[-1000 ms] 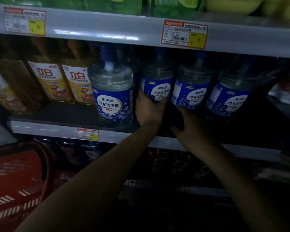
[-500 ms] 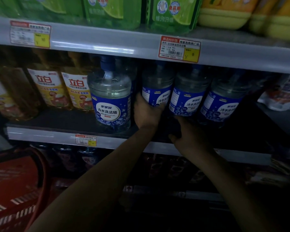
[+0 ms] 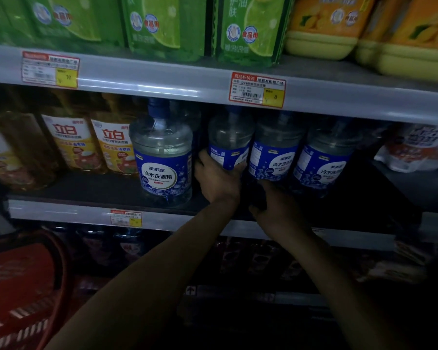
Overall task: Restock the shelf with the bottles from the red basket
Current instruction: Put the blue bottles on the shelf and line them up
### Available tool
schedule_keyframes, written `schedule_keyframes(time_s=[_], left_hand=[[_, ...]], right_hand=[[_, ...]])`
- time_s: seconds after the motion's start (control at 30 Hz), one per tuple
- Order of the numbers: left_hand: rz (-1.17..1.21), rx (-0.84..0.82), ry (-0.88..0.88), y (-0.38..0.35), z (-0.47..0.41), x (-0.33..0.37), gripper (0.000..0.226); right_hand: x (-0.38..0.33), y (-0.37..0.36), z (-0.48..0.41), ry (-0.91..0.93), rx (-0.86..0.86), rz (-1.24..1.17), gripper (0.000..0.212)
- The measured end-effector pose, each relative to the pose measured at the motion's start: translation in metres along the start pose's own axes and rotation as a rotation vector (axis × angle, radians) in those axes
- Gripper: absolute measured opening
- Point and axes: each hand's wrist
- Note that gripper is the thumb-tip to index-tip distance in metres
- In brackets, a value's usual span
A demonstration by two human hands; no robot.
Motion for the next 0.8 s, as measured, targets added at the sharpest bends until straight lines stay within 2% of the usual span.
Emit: schedule_keyframes(time_s=[0.17,0.27,0.43,0.57,0.67,0.8], left_hand=[[0.038,0.017,0.011,0.006,0.031,-0.002,0.087],[0.037,-0.009,-0.044,0.012,0.05,-0.01,0.087],[0.08,-0.136,-0.132,0.028,0.048,-0.021,0.092],[0.063,-0.2,-0.163,0.036,0.035,-0.024,0.091],[0.082,-0.24,-0.193,0.04,0.034,-0.024,0.087],[0.123,-0.354,-0.239,0.046,0.031,-0.027,0.087]], right_hand=[[-0.004,0.003,-0.01,-0.069,0.045,-0.251,0.036],[-0.005,0.006,-0.018,-0.15,0.137,-0.412,0.031],[-0.008,0.009,-0.016,-0.182,0.135,-0.752,0.042],[-0.013,0.011,-0.017,-0.229,0.094,-0.91,0.054],[-0.012,0.013,-0.012,-0.25,0.139,-0.973,0.061],[-0.001,0.018,-0.001,-0.243,0.206,-0.986,0.059]])
Point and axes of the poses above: each hand's wrist, its own z-axis away from the middle knuckle, its own y-axis out of the back of the hand, x = y × z, and after that the axes turned 9 degrees about -z, right-handed
